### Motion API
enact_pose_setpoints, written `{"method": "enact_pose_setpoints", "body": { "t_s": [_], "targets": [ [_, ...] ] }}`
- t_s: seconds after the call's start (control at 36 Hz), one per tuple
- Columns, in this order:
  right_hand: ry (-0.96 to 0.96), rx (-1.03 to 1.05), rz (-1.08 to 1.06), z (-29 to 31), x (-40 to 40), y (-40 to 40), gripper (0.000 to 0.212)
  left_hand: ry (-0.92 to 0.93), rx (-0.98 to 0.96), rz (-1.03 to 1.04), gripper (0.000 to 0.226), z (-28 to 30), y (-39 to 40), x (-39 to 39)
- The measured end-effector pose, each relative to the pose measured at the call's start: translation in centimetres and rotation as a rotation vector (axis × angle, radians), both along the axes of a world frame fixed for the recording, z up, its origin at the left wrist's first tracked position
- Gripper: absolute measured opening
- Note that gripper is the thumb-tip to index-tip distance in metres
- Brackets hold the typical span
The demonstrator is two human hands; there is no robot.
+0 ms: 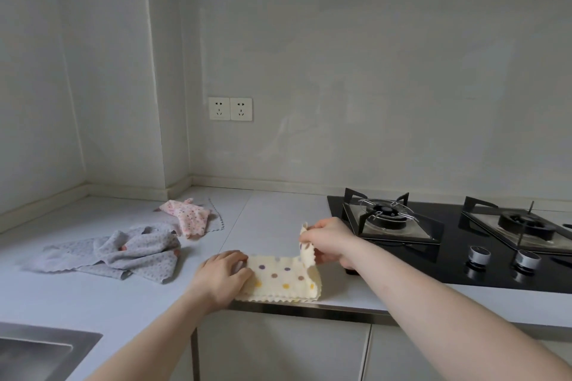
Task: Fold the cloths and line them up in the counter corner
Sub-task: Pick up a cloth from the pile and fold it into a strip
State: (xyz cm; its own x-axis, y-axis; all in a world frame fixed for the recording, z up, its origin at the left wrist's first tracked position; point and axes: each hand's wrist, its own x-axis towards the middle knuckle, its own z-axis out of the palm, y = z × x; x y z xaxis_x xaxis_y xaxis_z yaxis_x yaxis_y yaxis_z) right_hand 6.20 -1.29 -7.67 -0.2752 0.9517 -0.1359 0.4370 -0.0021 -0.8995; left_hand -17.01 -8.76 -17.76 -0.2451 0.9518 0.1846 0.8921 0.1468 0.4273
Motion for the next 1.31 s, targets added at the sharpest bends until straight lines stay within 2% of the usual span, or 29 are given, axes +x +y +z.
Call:
{"method": "enact_pose_setpoints", "body": {
  "t_s": [0.11,0.31,0.39,0.5,0.58,0.64,0.72,0.78,0.97,1.06,1.14,1.31],
  "targets": [
    [0.040,-0.033,0.045,-0.7,-2.9,-0.8,0.018,-0.052,0.014,-0.009,0.034,0.4,0.0,0.0],
    [0.013,-0.067,0.062,-2.3,-6.9,-1.7,0.017,-0.118,0.028,-0.011,0.035,0.8,-0.2,0.0],
    [-0.037,-0.100,0.096,-2.9,-7.6,-2.0,0.021,-0.280,0.034,0.004,0.053,1.3,-0.7,0.2],
    [-0.013,-0.043,0.073,-3.0,-7.3,-1.6,0.016,-0.456,0.059,0.031,0.052,1.2,-0.6,-0.1],
    [-0.130,0.185,-0.022,-3.3,-6.2,0.1,0.018,-0.329,0.048,0.036,0.051,0.8,-0.3,-0.2],
    [-0.312,0.270,-0.029,-3.6,-5.2,1.1,0.034,-0.197,0.021,0.041,0.059,0.6,-0.1,-0.1],
    [-0.421,0.183,0.013,-4.2,-4.0,1.8,0.062,-0.096,-0.008,0.018,0.063,0.5,0.1,-0.1],
    [-0.387,0.070,0.025,-4.7,-3.7,2.1,0.066,-0.088,0.000,0.010,0.060,0.5,0.1,-0.1],
    [-0.378,-0.174,0.127,-4.1,-3.4,2.7,0.025,-0.075,0.045,0.016,0.053,0.5,0.1,0.1],
    [-0.236,-0.194,0.140,-4.2,-3.2,2.8,0.024,-0.097,0.052,0.042,0.059,0.6,-0.1,0.2],
    [-0.087,-0.063,0.075,-4.8,-3.0,2.9,0.025,-0.122,0.048,0.059,0.063,0.9,-0.3,0.4],
    [-0.043,0.316,-0.020,-6.2,-2.6,2.6,0.019,-0.105,0.029,0.048,0.064,0.8,-0.4,0.5]
  ]
}}
